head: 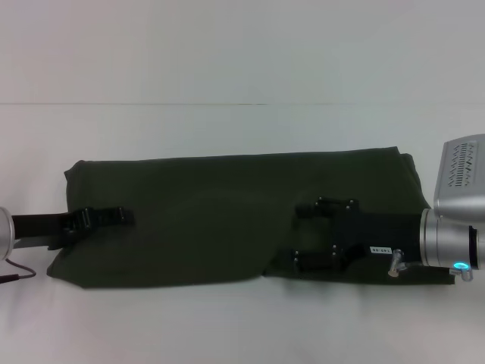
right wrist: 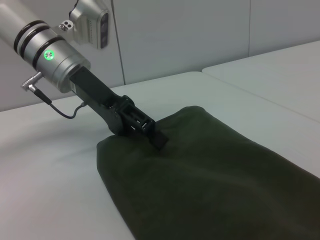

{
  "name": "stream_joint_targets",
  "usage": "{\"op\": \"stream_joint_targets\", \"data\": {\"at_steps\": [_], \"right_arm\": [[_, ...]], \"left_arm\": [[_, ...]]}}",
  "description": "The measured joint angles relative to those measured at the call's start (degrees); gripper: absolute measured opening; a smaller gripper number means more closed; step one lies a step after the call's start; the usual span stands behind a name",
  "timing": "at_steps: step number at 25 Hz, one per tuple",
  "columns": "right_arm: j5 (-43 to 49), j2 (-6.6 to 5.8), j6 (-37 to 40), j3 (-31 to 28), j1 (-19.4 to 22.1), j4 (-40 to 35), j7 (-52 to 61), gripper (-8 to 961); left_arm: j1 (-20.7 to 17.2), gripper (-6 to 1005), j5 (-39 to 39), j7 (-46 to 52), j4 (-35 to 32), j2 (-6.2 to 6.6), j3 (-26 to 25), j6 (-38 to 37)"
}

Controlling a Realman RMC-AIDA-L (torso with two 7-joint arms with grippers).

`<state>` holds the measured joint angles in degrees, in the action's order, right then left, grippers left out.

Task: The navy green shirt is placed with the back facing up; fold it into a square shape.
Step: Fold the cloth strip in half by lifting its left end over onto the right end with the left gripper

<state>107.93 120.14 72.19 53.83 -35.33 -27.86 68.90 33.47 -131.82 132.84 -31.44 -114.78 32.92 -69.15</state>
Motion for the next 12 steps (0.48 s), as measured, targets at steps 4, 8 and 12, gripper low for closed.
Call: {"op": "stream_joint_targets", "data": {"at_steps": [4,8,12], "right_arm": [[0.0,0.00,0.0,0.0,0.0,0.0,0.0,887],[0.0,0.00,0.1,-0.1,0.0,0.0,0.0,885],[0.0,0.00,0.2,-0.1,0.0,0.0,0.0,884]], "left_arm": [[0.1,844,0.0,0.4,0.0,-0.07,0.1,0.0],[0.0,800,-0.1,0.8,-0.2,-0.09,0.1,0.2],[-0.2,756,-1.2,1.8,-0.7,0.08,1.5,0.4]]}}
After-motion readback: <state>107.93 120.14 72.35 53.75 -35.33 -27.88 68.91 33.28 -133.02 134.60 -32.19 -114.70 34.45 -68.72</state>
